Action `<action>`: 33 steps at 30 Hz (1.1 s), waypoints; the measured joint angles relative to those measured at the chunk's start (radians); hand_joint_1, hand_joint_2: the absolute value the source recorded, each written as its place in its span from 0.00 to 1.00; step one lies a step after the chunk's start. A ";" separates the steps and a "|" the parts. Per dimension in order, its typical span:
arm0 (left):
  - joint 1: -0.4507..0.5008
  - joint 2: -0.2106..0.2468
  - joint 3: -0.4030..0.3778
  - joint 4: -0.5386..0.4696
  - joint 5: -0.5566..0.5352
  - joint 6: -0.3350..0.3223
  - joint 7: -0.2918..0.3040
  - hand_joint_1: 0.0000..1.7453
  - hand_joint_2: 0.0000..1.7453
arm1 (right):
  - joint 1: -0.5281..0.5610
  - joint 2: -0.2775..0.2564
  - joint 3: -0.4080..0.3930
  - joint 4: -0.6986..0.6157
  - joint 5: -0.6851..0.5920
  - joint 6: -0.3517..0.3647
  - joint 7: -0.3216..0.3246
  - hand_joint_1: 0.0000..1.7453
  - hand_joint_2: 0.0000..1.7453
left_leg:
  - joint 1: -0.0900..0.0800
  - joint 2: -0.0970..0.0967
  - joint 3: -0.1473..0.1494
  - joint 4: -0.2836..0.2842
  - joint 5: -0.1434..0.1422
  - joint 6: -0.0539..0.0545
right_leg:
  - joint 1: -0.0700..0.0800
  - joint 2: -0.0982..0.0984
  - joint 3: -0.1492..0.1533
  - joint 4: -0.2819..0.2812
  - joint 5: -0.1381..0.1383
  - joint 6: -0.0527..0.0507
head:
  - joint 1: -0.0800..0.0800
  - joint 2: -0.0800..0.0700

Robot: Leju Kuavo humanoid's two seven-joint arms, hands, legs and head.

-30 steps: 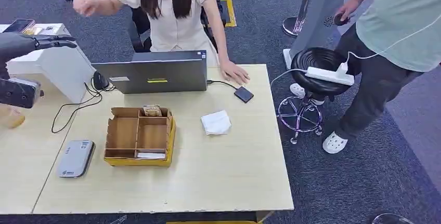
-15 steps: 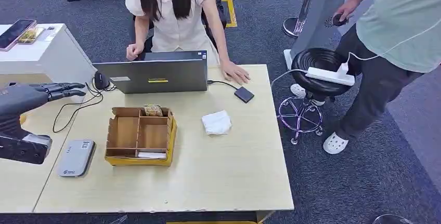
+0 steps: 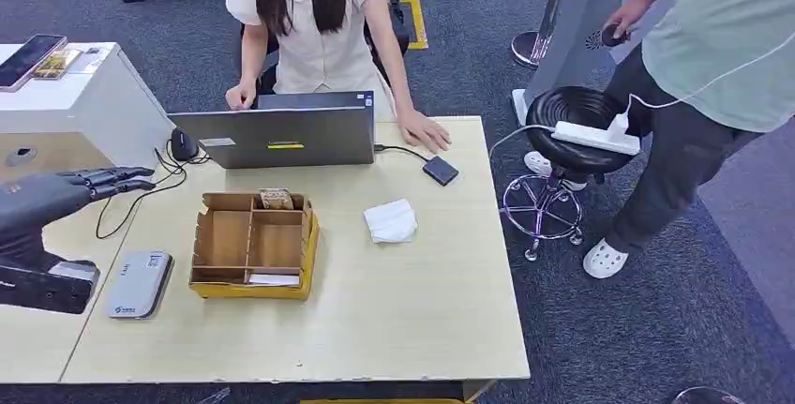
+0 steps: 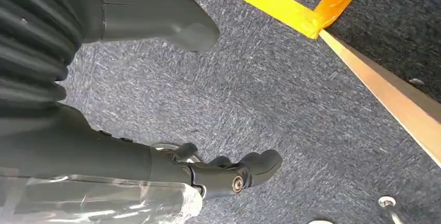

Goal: Pass the card to the sensor for recognition and then transmit it.

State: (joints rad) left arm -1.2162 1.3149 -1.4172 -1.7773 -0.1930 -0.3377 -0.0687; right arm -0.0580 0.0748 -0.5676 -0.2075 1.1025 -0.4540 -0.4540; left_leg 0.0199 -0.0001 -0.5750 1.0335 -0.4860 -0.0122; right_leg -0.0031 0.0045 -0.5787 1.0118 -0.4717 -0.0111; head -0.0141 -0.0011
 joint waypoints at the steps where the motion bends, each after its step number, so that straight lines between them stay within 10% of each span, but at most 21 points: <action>1: 0.011 0.000 0.000 0.000 -0.005 0.020 0.000 0.00 1.00 | 0.000 0.000 0.000 0.000 0.000 0.000 0.000 0.00 1.00 | 0.000 0.000 0.000 0.000 0.000 0.000 | 0.000 0.000 0.000 0.000 0.000 0.000 | 0.000 0.000; 17: 0.225 -0.008 0.057 0.027 -0.025 0.135 -0.001 0.00 1.00 | -0.001 0.000 0.000 0.000 0.007 0.001 -0.004 0.00 1.00 | 0.000 0.001 0.000 0.000 0.000 0.000 | 0.000 0.001 -0.001 0.000 0.000 0.000 | 0.001 0.000; 33: 0.768 -0.199 0.555 0.125 -0.366 0.161 0.033 0.00 1.00 | -0.004 0.000 0.001 0.000 0.002 -0.003 0.007 0.00 1.00 | -0.001 0.003 0.000 0.000 0.000 0.000 | -0.001 0.003 -0.002 -0.001 0.000 0.000 | 0.001 0.000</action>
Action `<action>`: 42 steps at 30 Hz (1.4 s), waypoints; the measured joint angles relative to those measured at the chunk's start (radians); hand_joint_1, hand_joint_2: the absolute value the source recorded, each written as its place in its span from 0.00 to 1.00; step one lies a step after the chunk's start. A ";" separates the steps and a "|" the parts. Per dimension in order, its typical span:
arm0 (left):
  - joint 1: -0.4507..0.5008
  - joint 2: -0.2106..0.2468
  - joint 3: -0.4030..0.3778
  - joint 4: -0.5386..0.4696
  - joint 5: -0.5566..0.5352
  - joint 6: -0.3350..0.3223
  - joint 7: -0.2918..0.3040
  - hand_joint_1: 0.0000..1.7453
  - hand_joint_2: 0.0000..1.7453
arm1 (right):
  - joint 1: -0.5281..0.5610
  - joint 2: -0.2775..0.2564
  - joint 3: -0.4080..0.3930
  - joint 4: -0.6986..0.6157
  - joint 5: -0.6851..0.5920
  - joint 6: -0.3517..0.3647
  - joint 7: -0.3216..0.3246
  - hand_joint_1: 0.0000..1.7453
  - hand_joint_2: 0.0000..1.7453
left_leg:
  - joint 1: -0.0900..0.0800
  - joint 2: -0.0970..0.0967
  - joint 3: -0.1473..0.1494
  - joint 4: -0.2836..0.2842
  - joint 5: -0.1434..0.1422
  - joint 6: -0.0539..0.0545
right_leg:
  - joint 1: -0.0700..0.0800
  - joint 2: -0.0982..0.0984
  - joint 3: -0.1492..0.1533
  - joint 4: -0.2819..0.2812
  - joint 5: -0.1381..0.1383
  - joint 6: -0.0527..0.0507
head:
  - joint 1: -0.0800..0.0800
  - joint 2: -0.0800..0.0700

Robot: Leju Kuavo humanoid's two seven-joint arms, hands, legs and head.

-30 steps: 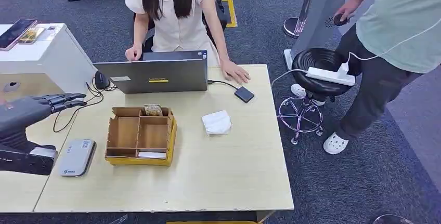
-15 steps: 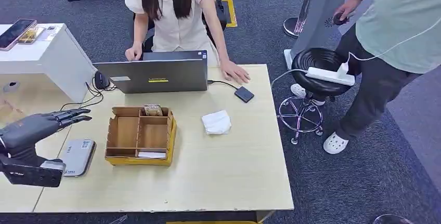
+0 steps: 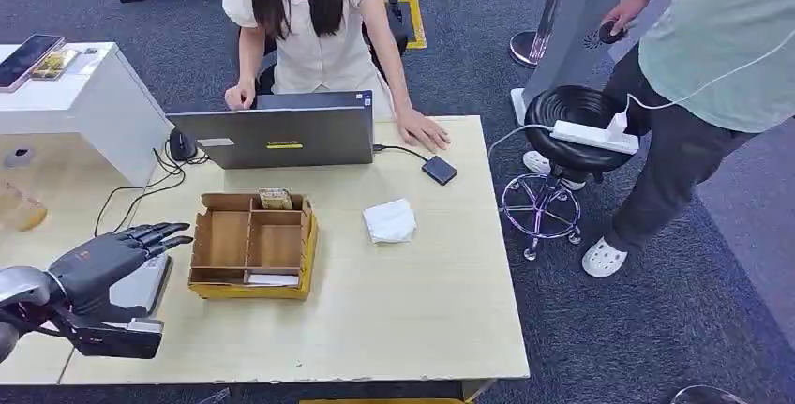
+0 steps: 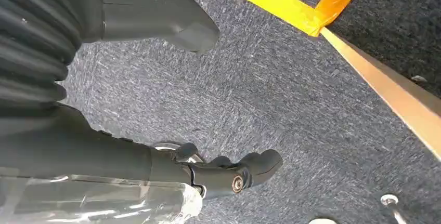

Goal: Pass the card to the sensor for recognition and then transmit it.

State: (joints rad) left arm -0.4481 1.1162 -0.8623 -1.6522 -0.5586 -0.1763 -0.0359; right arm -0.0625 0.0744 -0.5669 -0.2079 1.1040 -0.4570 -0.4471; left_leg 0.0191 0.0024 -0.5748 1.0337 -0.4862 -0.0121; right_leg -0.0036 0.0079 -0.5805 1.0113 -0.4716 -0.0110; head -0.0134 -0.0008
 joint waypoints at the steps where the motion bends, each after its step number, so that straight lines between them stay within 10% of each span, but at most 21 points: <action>1: 0.021 -0.013 0.026 0.005 -0.020 -0.010 0.000 0.00 1.00 | 0.000 0.000 0.000 0.000 0.000 -0.001 0.001 0.00 1.00 | 0.000 0.000 0.000 0.000 0.000 0.000 | 0.000 0.000 0.000 0.000 0.000 0.000 | -0.001 0.000; 9: 0.133 -0.165 0.212 0.042 -0.139 -0.039 0.002 0.00 1.00 | 0.001 0.000 0.000 0.000 -0.006 -0.010 0.001 0.00 1.00 | 0.000 -0.001 0.000 0.000 0.000 0.000 | 0.000 -0.001 0.000 0.000 0.000 0.000 | 0.000 0.000; 17: 0.176 -0.217 0.274 0.056 -0.141 -0.043 0.008 0.00 1.00 | 0.004 0.000 0.000 0.000 -0.006 -0.011 0.004 0.00 1.00 | 0.000 -0.001 0.000 0.000 0.000 0.000 | 0.000 -0.001 0.000 0.000 0.000 0.000 | 0.000 0.000; 42: 0.314 -0.167 0.412 0.015 -0.066 -0.119 0.012 0.00 1.00 | 0.012 -0.003 -0.001 0.000 -0.006 -0.014 0.003 0.00 1.00 | 0.000 -0.001 -0.001 0.000 0.000 0.000 | 0.000 -0.001 0.000 0.000 0.000 0.000 | 0.000 0.000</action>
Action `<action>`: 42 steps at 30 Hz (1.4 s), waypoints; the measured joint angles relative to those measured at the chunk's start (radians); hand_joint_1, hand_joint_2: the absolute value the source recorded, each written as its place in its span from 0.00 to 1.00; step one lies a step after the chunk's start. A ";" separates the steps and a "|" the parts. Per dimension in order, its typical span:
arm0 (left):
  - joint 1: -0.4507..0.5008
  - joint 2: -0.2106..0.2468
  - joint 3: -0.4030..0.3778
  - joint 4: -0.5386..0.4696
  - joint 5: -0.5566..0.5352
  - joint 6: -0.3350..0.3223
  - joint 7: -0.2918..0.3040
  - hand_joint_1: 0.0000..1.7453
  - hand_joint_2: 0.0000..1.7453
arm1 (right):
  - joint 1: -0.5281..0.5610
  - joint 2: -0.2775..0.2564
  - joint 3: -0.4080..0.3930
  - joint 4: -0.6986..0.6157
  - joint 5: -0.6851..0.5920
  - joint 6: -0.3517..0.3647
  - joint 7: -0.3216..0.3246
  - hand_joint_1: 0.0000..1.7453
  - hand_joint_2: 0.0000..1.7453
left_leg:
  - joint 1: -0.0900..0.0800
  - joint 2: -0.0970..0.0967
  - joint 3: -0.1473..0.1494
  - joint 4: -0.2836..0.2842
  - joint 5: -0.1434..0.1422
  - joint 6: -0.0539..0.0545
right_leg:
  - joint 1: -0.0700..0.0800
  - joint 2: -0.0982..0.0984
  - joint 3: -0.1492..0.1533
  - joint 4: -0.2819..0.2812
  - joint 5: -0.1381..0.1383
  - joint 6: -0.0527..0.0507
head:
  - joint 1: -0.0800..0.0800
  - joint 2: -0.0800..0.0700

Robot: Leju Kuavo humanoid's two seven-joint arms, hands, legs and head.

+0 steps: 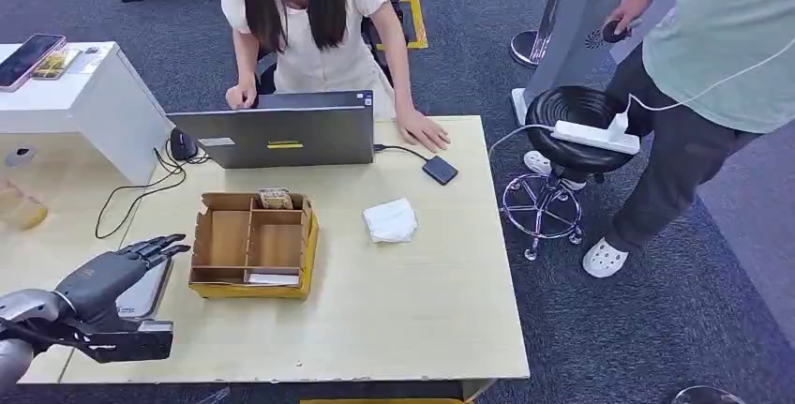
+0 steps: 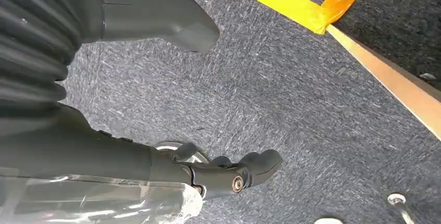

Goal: Pass the card to the sensor for recognition and then transmit it.

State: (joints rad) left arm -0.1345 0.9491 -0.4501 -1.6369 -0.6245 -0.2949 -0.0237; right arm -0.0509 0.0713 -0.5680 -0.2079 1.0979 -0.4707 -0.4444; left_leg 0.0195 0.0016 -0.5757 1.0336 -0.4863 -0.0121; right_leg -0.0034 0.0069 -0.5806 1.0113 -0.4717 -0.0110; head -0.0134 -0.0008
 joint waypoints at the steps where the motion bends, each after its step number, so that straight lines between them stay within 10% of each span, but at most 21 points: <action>1: 0.004 0.003 0.002 -0.002 -0.001 0.000 0.001 0.00 1.00 | 0.000 0.000 0.000 0.000 0.000 0.000 0.000 0.00 1.00 | 0.000 0.000 0.000 0.000 0.000 0.000 | 0.000 0.000 0.000 0.000 0.000 0.000 | 0.000 0.000; 42: 0.269 -0.004 0.176 -0.109 -0.011 0.006 0.035 0.00 1.00 | 0.000 -0.004 -0.009 -0.003 0.005 0.000 0.000 0.00 1.00 | 0.000 0.000 0.000 0.000 0.000 0.000 | 0.000 -0.001 0.000 0.000 0.000 0.000 | 0.000 0.000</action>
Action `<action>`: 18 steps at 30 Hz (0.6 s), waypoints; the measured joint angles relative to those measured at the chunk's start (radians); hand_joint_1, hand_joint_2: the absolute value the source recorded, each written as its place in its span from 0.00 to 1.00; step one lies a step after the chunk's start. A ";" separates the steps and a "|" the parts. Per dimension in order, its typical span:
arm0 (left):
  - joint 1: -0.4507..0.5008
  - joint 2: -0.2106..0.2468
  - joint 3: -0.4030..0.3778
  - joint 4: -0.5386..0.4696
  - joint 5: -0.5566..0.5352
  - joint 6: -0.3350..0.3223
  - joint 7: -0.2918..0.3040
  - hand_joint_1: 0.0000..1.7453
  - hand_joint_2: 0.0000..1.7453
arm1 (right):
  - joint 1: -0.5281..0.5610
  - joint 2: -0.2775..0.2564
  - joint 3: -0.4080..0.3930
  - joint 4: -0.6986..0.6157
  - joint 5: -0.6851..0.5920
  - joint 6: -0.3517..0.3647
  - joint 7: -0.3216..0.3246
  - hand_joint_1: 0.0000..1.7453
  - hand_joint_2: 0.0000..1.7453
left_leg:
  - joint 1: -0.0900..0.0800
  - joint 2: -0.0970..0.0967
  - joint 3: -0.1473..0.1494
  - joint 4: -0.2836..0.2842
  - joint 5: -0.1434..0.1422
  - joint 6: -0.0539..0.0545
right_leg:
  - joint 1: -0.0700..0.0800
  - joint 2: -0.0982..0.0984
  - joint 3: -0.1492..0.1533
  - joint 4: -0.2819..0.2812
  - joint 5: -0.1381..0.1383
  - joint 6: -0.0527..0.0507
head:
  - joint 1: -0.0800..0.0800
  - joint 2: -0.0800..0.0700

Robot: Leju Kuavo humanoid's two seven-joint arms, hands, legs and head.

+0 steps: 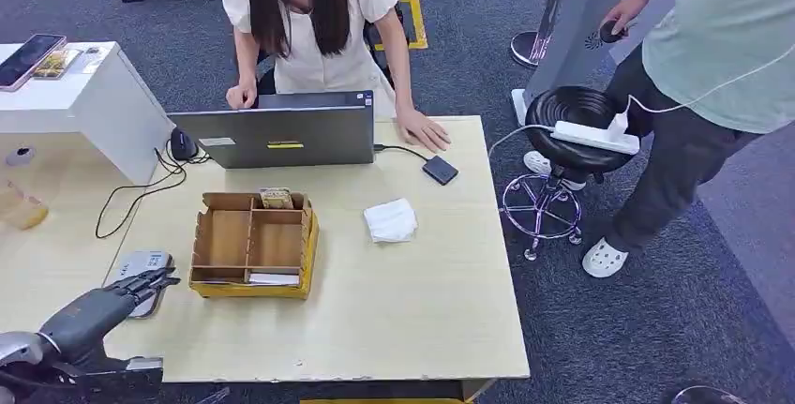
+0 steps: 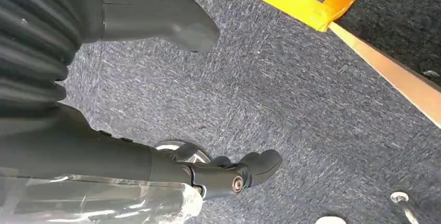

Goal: Pass the card to the sensor for recognition and then transmit it.

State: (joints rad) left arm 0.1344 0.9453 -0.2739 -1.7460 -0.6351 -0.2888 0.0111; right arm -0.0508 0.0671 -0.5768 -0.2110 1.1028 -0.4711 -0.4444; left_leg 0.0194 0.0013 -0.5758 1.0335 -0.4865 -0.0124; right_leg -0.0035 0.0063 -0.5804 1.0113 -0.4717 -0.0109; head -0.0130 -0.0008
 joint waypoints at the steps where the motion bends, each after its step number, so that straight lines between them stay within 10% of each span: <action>1: 0.003 -0.003 0.001 -0.001 0.001 0.002 -0.001 0.00 1.00 | 0.000 0.000 0.000 -0.001 0.000 0.000 0.000 0.00 1.00 | 0.000 0.000 0.000 0.000 0.000 0.000 | 0.000 0.000 0.000 0.000 0.000 0.000 | 0.000 0.000; 18: -0.005 -0.150 0.002 -0.002 -0.042 0.074 -0.015 0.00 1.00 | 0.000 -0.001 -0.001 -0.003 0.001 -0.001 0.000 0.00 1.00 | 0.000 0.000 0.000 0.000 0.000 0.000 | 0.000 0.000 0.000 0.000 0.000 0.000 | 0.000 0.000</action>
State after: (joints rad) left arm 0.1295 0.7955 -0.2720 -1.7479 -0.6771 -0.2148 -0.0038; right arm -0.0512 0.0664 -0.5776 -0.2144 1.1040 -0.4723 -0.4444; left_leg 0.0193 0.0011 -0.5757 1.0336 -0.4865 -0.0124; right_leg -0.0036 0.0062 -0.5805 1.0111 -0.4717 -0.0109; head -0.0134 -0.0008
